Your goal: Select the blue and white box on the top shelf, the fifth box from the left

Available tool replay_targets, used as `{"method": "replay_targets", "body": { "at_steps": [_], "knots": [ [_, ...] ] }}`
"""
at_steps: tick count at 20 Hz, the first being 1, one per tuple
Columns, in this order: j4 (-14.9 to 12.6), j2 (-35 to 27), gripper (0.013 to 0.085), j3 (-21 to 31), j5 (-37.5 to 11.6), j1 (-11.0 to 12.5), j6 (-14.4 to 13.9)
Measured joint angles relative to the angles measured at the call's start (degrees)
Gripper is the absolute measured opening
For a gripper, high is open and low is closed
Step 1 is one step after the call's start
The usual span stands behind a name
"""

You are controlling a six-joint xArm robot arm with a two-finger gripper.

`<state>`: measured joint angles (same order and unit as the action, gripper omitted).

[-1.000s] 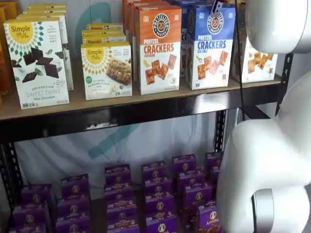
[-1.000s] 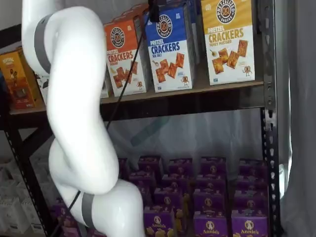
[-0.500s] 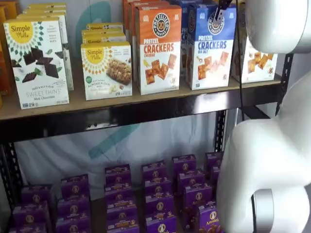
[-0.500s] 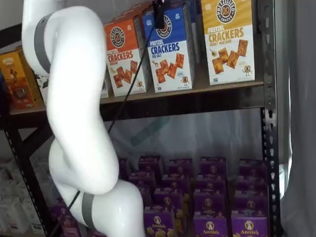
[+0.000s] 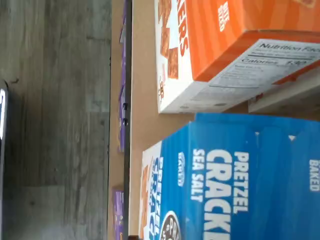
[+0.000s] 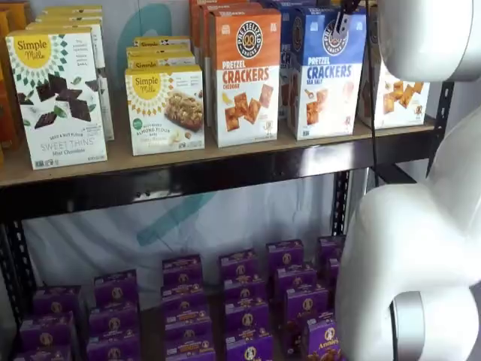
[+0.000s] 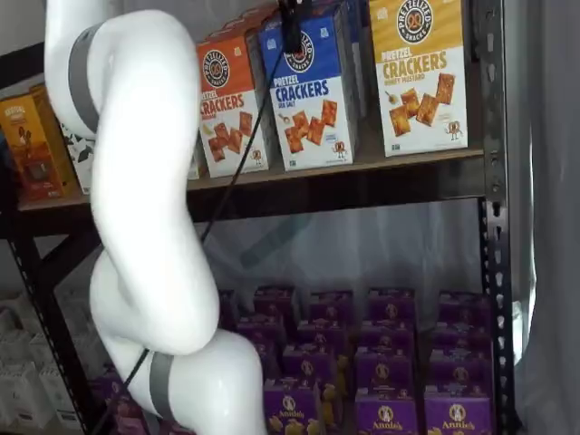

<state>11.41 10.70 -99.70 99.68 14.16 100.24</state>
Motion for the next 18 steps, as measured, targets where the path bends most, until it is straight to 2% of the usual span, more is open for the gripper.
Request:
{"method": "replay_targets", "body": {
  "at_steps": [11, 18],
  "knots": [
    [-3.5, 2.2, 0.0850, 3.9, -1.9, -2.8, -1.3],
    [-3.3, 2.9, 0.0850, 5.7, -3.0, -2.9, -1.4]
  ]
}}
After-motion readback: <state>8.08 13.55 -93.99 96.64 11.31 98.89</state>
